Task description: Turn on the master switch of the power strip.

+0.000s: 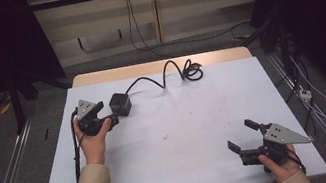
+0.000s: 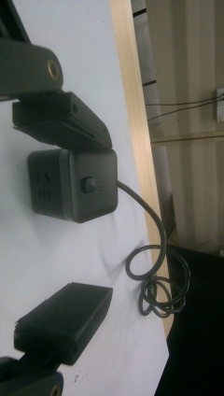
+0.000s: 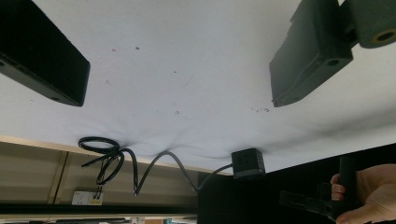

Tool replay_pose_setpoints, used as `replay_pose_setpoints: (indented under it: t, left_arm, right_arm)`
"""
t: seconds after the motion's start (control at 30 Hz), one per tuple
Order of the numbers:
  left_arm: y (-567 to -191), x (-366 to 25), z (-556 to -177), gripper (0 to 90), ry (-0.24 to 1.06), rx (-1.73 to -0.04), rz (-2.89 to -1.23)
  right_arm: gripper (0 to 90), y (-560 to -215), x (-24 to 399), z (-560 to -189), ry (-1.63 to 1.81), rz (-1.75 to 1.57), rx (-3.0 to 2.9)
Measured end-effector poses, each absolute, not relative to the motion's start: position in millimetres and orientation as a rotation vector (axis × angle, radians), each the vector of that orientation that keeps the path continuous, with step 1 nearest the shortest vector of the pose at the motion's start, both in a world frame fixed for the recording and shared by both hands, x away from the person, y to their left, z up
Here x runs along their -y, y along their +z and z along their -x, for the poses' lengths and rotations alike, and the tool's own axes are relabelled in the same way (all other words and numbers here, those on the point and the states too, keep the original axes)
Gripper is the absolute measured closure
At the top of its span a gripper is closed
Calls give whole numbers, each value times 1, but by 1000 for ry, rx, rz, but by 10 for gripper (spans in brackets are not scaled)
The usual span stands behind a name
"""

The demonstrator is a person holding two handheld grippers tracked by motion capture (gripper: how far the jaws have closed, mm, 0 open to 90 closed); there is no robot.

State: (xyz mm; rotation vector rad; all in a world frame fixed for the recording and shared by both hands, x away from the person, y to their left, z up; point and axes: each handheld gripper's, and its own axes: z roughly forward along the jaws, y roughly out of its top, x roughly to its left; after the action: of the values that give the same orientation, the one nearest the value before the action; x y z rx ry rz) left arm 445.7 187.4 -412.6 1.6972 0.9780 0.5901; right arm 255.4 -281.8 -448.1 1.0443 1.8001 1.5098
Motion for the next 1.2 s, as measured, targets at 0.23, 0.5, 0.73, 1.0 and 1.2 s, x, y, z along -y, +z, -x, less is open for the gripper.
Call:
replay_pose_setpoints:
  t: [0.23, 0.5, 0.73, 1.0, 1.2]
  left_arm:
    - [-407, -184, -449, 326, 593, -983, -1704]
    - [-406, -185, -454, 382, 597, -994, -1719]
    - [-403, -183, -458, 454, 577, -1004, -1726]
    - [-404, -185, -462, 524, 552, -1032, -1719]
    - [-405, -185, -464, 561, 559, -1038, -1727]
  right_arm:
    - [46, -448, 281, -255, 1510, -1045, -1801]
    - [47, -448, 281, -256, 1512, -1045, -1804]
    - [47, -448, 281, -256, 1512, -1045, -1805]
    - [49, -448, 281, -256, 1513, -1043, -1807]
    - [49, -448, 280, -256, 1514, -1043, -1809]
